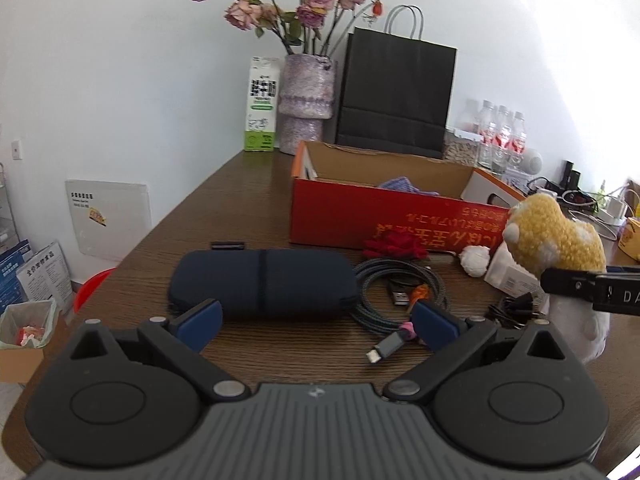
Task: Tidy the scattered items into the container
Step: 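Lift the plush sheep with the right tool while the left tool approaches the braided cable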
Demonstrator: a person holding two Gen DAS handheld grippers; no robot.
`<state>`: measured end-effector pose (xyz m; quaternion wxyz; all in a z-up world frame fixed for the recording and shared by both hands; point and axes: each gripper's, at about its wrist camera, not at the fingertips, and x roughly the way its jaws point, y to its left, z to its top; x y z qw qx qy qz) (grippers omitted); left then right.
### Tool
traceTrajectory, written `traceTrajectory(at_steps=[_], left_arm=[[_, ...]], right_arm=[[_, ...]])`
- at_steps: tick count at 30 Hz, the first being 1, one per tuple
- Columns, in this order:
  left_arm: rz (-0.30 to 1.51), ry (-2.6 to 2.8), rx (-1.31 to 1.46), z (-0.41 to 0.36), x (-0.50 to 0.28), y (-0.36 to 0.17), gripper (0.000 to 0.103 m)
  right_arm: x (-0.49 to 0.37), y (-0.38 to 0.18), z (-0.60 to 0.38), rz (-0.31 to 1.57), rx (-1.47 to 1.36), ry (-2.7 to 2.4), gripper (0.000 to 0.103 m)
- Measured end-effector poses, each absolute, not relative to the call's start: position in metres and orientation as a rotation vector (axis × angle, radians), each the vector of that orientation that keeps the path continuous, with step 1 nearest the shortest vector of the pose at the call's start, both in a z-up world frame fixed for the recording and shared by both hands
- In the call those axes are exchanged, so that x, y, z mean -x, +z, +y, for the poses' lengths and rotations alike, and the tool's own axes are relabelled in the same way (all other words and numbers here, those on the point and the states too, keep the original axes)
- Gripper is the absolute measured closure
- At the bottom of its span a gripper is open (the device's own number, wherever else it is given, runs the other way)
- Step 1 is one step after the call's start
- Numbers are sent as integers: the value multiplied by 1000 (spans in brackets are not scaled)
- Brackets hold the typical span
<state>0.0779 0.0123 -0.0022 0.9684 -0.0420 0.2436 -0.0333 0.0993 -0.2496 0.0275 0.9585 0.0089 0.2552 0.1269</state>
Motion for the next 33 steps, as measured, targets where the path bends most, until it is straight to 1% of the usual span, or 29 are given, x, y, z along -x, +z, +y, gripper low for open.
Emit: traceTrajectory(at_steps=[15, 27, 28, 29, 33], left_arm=[[634, -100, 56, -34, -132, -22, 0], [683, -43, 10, -61, -168, -25, 0], [684, -54, 14, -61, -169, -25, 2], [679, -63, 18, -60, -168, -24, 11], [674, -82, 12, -60, -166, -21, 12]], right_arm=[[-106, 23, -298, 509, -24, 221, 45], [-122, 16, -307, 504, -32, 274, 45], [-123, 16, -308, 503, -35, 278, 45], [-123, 16, -308, 503, -38, 281, 45], [-124, 16, -309, 502, -47, 288, 45]])
